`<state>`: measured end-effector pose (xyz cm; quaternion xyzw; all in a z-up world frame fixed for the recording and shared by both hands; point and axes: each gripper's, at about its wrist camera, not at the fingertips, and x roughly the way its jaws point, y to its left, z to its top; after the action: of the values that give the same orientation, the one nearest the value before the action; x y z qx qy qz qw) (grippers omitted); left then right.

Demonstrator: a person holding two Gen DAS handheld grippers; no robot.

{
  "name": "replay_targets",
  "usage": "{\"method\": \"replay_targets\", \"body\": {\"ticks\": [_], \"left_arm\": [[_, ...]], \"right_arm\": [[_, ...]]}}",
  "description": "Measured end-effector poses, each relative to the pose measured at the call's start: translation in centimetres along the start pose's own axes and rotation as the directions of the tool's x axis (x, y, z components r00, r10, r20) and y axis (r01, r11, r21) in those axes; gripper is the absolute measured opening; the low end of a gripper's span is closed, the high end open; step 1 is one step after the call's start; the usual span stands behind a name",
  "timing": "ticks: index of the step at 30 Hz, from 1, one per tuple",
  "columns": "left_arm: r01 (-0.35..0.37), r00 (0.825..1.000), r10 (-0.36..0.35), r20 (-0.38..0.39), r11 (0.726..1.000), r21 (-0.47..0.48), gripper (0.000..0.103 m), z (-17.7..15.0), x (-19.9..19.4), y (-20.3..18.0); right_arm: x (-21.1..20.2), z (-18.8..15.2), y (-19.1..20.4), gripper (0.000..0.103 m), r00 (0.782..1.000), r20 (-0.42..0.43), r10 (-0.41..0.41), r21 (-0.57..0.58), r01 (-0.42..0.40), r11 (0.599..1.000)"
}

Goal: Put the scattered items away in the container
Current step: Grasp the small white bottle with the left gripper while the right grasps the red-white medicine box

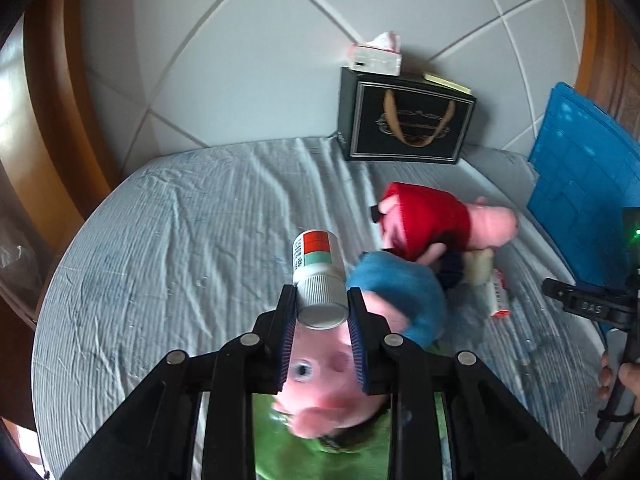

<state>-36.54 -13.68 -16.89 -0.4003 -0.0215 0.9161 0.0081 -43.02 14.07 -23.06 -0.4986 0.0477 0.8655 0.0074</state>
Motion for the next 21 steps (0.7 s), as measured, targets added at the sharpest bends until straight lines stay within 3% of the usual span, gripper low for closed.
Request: {"method": "replay_targets", "body": {"ticks": [4,10,13,17,21], "left_arm": [[0.002,1.0,-0.002,-0.019,1.0,-0.009,0.024,-1.4,1.5,-5.2],[-0.049,0.997,0.049,-0.056,0.999,0.003,0.024,-2.7,6.0,-8.9],[-0.066,0.996,0.068,-0.058,0.997,0.044,0.024,-3.1,7.2,-9.8],[-0.071,0.994,0.076,-0.074,0.995,0.064,0.024,-3.0,8.2,-10.2],[-0.058,0.994,0.064,-0.084,0.996,0.071,0.024,-2.8,8.4,-10.5]], "right_arm": [[2.8,0.2,0.1,0.061,0.996,-0.039,0.083,-0.028,-0.084,0.996],[6.6,-0.2,1.7,0.06,0.986,-0.086,0.143,-0.084,-0.15,0.985],[7.9,-0.5,2.4,0.061,0.985,-0.086,0.147,-0.102,-0.155,0.983],[8.4,-1.1,3.7,0.052,0.998,-0.034,0.045,-0.207,-0.052,0.977],[8.2,-1.0,3.2,0.053,0.997,-0.046,0.066,-0.176,-0.073,0.982]]}}
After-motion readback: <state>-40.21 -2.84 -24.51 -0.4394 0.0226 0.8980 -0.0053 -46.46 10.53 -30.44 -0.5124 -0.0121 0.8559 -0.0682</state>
